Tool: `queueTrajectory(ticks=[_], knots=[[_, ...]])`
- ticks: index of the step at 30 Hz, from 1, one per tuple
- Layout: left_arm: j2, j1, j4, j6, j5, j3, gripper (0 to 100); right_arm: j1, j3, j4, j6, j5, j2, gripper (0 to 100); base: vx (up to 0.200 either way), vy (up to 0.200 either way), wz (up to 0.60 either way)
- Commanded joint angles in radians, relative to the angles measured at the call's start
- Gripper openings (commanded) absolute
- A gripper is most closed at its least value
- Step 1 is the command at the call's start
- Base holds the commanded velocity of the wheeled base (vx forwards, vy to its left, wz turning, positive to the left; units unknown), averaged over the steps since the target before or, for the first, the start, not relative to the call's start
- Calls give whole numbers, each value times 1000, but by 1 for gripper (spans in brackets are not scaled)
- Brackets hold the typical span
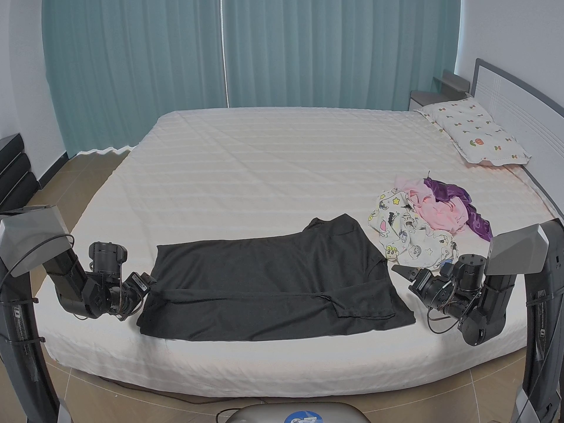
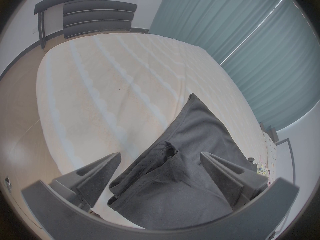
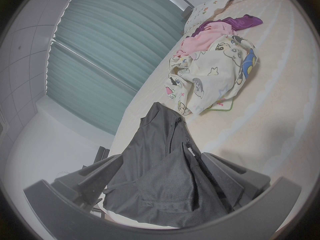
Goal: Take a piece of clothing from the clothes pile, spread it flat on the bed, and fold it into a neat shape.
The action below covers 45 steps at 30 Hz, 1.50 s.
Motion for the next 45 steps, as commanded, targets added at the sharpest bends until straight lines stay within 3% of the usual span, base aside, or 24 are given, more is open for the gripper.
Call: queueTrajectory(ticks=[1,19,27,31,39,45], knots=[[-4,3,-1,0,1,5,100,0,1,-17,0,0,-7,100,0,200,0],[-12,12,-6,-6,1,-6,100,-1,15,-17,-2,-2,-7,100,0,0,0],[-15,8,-7,-5,1,-17,100,5,15,-17,-8,-2,-4,100,200,0,0],[-13,6,-6,-6,1,-43,100,6,15,-17,-10,-3,-3,100,200,0,0],[-9,-24,2,-72,1,-110,100,14,15,-17,-10,-3,-1,100,0,0,0],[2,-40,10,-71,0,-193,100,15,15,-17,-10,-2,-1,100,0,0,0]])
